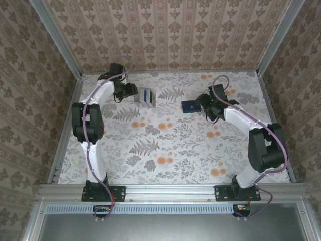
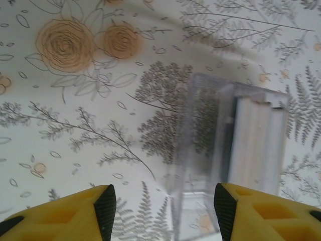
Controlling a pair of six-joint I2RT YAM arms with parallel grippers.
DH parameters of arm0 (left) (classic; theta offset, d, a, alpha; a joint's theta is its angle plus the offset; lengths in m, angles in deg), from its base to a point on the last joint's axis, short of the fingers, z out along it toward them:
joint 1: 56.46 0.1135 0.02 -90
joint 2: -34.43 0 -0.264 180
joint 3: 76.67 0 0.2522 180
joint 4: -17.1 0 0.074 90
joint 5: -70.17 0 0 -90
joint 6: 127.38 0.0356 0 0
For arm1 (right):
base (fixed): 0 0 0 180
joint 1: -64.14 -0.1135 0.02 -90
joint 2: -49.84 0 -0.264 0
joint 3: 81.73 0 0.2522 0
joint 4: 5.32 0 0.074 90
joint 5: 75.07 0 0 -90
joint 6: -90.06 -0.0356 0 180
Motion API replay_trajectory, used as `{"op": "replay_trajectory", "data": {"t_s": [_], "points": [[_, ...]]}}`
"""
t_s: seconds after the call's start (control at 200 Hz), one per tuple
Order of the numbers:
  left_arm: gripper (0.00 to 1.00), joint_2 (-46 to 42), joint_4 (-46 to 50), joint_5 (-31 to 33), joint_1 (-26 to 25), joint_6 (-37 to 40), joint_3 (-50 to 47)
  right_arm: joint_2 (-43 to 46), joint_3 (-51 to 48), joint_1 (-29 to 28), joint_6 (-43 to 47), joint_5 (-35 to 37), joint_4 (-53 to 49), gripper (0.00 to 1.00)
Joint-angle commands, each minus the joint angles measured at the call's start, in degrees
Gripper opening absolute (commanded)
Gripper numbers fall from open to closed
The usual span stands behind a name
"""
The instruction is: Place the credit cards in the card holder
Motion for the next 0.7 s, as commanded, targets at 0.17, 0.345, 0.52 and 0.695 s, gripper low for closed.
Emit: {"op": "replay_trajectory", "data": {"t_s": [0.17,0.345,0.52,0.695], "points": [[0.56,5.5,0.9,-4.2,0.1,3.0,3.4,0.9,-3.3,0.4,-1.2,-0.6,5.6,0.84],[0.49,6.7,0.0,-5.6,-0.6,2.6,3.4,-2.1,-0.2,0.3,-0.3,-2.0,4.6,0.84],[0.27,5.5,-1.2,-5.4,-1.8,0.0,1.8,-6.1,2.8,0.3,-3.2,-2.2,4.0,0.81],[0.25,1.0,-4.1,-1.6,-5.4,-1.7,-2.8,-10.3,5.3,0.2,-9.3,-2.3,3.8,0.78]]}}
